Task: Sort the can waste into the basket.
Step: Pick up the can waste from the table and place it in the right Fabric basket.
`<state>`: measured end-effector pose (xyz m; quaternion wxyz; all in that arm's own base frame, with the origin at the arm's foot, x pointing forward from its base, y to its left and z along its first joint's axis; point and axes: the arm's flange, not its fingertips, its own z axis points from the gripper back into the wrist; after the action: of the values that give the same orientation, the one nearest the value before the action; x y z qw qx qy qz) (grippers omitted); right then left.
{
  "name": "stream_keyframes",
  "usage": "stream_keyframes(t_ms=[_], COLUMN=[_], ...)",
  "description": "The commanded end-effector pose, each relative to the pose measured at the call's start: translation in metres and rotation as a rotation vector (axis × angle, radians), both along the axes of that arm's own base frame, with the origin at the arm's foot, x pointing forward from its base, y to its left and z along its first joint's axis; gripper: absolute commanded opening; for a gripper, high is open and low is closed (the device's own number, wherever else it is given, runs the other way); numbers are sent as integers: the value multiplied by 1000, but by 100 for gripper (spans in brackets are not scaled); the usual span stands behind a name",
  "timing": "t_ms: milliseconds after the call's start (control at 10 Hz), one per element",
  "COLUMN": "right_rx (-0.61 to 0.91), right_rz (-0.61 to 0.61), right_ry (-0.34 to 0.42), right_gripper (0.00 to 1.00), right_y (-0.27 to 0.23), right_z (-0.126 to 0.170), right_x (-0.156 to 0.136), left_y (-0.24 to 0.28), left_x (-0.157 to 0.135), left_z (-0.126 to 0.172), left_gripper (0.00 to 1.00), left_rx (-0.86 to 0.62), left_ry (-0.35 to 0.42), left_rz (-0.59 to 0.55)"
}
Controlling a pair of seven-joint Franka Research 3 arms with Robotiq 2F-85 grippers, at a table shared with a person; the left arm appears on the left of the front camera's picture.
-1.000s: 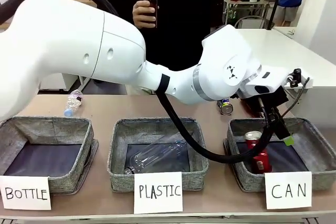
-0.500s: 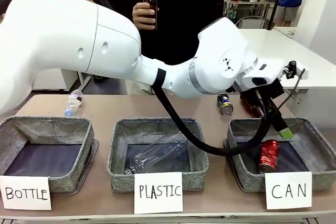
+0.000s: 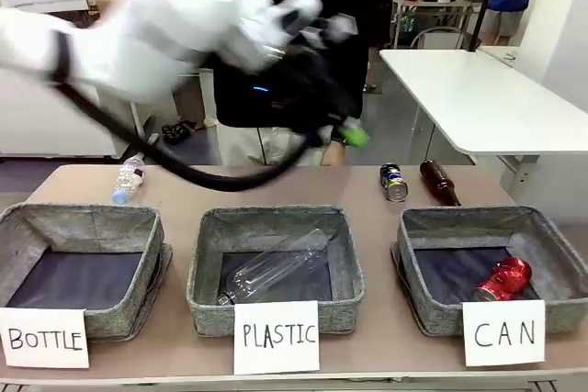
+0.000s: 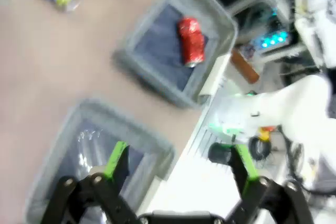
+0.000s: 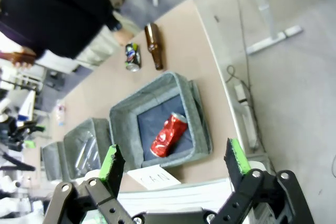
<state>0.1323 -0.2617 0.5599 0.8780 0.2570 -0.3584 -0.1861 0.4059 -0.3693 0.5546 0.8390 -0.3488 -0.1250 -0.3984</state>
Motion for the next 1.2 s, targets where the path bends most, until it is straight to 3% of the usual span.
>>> stream_keyframes(t_ms=[0, 100, 300, 400, 500, 600, 700, 800, 900, 1000, 1100], right_rx=[-1, -1, -1, 1, 84, 161, 269, 319, 255, 265, 265], right_rz=[-4, -4, -4, 0, 62, 158, 252, 290, 256, 193, 294], right_ry=[-10, -10, -10, 2, -48, -73, -58, 10, 63, 154, 1], right_gripper=[100, 100, 100, 100, 100, 100, 100, 100, 100, 100, 100], right_y=[-2, -2, -2, 0, 39, 86, 136, 175, 212, 225, 184], right_z=[1, 1, 1, 0, 17, 35, 50, 57, 53, 46, 63], right_x=[-4, -4, -4, 0, 17, 33, 47, 55, 61, 63, 54], left_y=[163, 223, 327, 370, 408, 434, 460, 475, 485, 479, 479], left_x=[-57, -54, -38, -33, -33, -41, -51, -60, -69, -57, -57], left_z=[27, 34, 29, 17, -4, -22, -41, -58, -74, -51, -51], left_gripper=[100, 100, 100, 100, 100, 100, 100, 100, 100, 100, 100], left_rx=[-60, -202, -489, -626, -697, -763, -825, -870, -878, -820, -820], left_ry=[148, 226, 388, 501, 587, 645, 659, 661, 636, 669, 669], left_rz=[289, 401, 490, 428, 486, 456, 462, 442, 388, 475, 475])
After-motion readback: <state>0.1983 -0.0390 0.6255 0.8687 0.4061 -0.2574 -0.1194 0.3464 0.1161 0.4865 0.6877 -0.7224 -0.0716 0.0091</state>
